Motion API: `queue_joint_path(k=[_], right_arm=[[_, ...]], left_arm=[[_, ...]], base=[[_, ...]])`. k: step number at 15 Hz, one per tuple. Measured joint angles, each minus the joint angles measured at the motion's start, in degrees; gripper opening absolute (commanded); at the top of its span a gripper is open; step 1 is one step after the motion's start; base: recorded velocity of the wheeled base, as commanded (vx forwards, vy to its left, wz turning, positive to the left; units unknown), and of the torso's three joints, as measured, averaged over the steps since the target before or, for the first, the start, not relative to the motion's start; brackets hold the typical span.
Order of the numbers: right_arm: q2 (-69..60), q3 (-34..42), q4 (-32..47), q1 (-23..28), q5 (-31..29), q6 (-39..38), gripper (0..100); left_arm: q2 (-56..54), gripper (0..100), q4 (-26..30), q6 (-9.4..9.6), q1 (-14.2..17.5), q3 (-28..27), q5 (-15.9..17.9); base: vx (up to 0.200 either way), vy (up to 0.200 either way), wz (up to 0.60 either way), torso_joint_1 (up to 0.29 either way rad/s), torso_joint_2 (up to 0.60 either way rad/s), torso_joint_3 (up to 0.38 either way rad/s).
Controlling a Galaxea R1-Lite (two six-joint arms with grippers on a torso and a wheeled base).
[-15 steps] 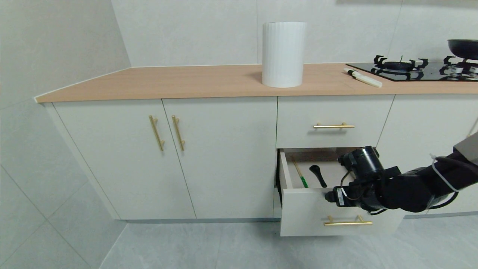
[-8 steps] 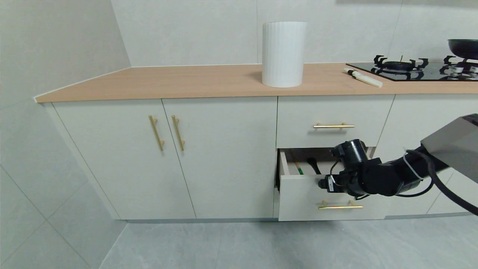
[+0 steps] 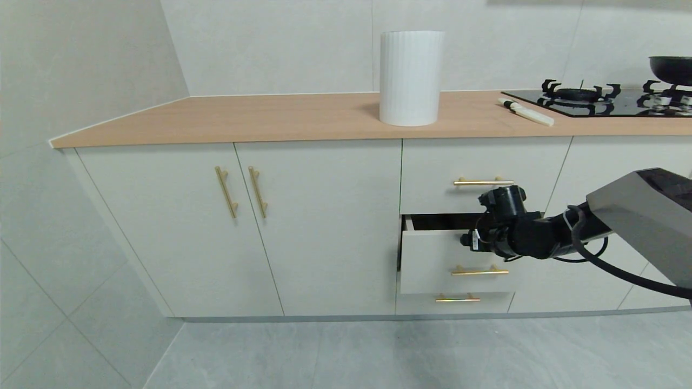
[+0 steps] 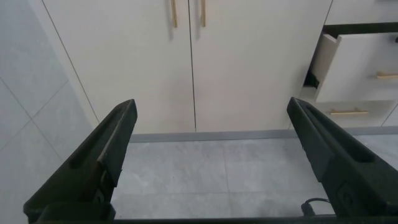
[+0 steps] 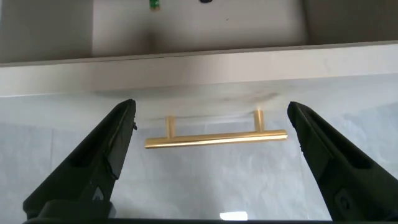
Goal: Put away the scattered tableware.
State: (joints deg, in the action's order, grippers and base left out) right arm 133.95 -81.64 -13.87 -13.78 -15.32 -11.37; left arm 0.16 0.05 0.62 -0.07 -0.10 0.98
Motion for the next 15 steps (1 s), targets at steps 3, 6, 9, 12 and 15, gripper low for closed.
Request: queue_joint_path(k=[3,6,9,12,15], right_arm=[[2.93,-3.72,0.13,1.07,0.05,-0.04,100],[6.13,-8.18,-0.06,2.86,0.02,-0.23,100],[9.24,-11.5,-1.67,4.08,-0.06,-0.37,100],[12.13,-12.63,-10.73,5.35,-0.22,-0.12,100],[13.54,-13.04,-11.08,5.92,-0.2,-0.09,100]], left_arm=[[0.0,100,-0.02,0.0,-0.04,0.0,0.0],[0.0,100,-0.02,0.0,-0.04,0.0,0.0],[0.0,100,-0.05,0.0,0.02,0.0,0.0],[0.0,100,0.0,0.0,-0.02,0.0,0.0],[0.0,100,-0.02,-0.02,0.0,0.0,0.0]], base=[[0.0,0.0,0.0,0.0,0.0,0.0],[0.0,0.0,0.0,0.0,0.0,0.0],[0.0,0.0,0.0,0.0,0.0,0.0],[0.0,0.0,0.0,0.0,0.0,0.0],[0.0,0.0,0.0,0.0,0.0,0.0]])
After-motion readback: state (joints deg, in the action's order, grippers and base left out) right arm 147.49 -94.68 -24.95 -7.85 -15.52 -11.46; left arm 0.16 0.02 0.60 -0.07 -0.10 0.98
